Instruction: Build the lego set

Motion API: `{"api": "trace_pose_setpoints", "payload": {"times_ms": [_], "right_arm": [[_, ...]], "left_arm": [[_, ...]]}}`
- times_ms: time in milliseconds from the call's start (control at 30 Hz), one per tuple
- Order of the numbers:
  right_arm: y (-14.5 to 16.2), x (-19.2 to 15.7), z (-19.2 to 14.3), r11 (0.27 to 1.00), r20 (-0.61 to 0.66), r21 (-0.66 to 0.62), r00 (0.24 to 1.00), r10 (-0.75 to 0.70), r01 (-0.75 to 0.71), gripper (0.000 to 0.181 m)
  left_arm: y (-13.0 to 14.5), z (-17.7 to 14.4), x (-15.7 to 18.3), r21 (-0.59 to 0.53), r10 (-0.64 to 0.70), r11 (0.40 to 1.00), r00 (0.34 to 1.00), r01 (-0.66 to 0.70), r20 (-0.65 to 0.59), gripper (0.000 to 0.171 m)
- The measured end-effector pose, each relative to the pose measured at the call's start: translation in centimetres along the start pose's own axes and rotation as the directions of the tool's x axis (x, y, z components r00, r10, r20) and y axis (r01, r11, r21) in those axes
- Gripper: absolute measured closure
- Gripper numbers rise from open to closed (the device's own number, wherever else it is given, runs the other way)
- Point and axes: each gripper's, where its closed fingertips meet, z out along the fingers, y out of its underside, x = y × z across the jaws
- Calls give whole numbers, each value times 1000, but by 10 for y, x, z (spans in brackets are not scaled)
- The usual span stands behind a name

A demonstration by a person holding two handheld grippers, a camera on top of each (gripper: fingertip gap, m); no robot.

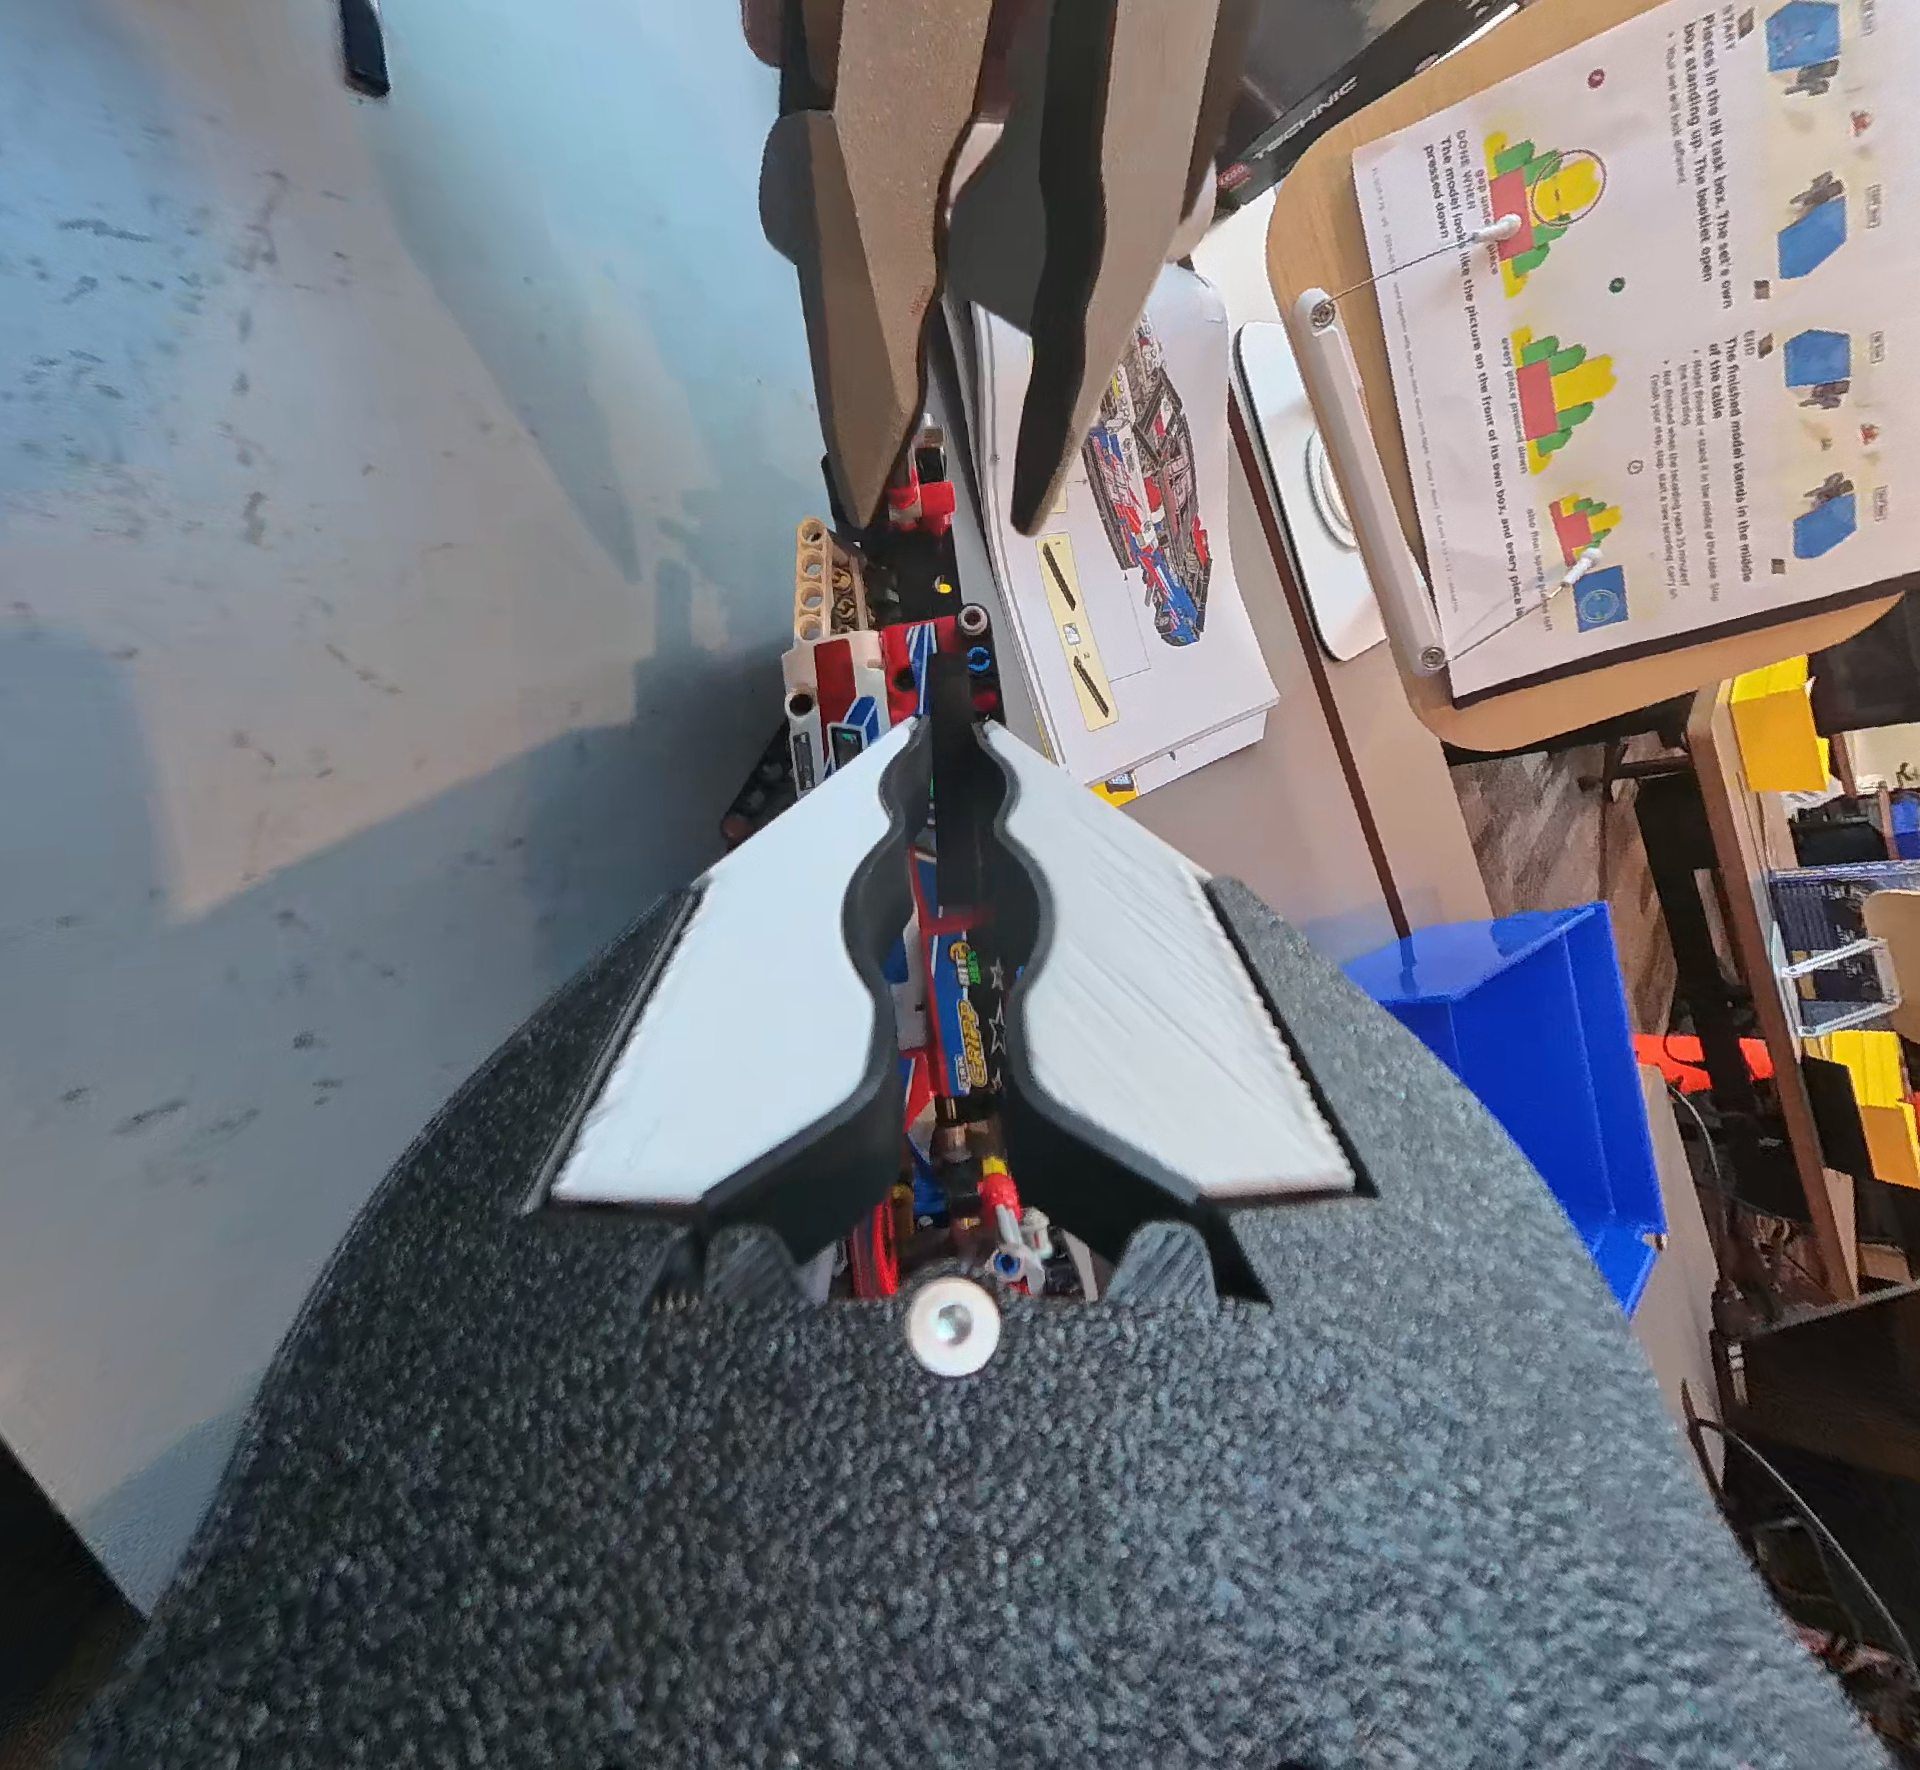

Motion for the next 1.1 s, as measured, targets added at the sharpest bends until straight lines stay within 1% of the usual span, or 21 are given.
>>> {"api": "trace_pose_setpoints", "payload": {"times_ms": [33,133,200,300,400,533,600,700,900,1100], "right_arm": [[-1,1,0,1000,-2,0,1000,-2,2,175],[-5,3,1,1000,-7,11,1000,-19,19,175],[-6,5,4,999,-13,13,999,-45,45,176],[-8,3,9,997,-16,17,997,-76,76,175],[-8,2,10,993,-33,30,993,-114,115,175],[-9,5,10,983,-93,39,980,-175,179,175],[-9,4,9,978,-110,33,974,-200,204,174],[-7,1,12,981,-99,34,977,-187,191,175],[-8,6,11,985,-91,49,983,-159,164,175],[-7,5,12,989,-54,57,989,-136,139,175]], "left_arm": [[-3,1,0,10,-11,1000,1000,11,-15,137],[-9,3,7,21,-52,998,992,55,-113,136],[-12,7,6,26,-69,997,987,74,-145,136],[-12,10,4,19,-57,998,984,61,-167,137],[-14,12,9,28,-30,999,974,37,-225,139],[-12,16,8,25,-23,999,963,30,-267,138],[-12,18,6,30,-14,999,959,24,-283,141],[-13,20,7,41,-15,999,948,29,-319,145],[-15,20,9,51,-28,997,921,52,-389,145],[-16,21,10,55,-61,994,906,93,-419,146]]}}
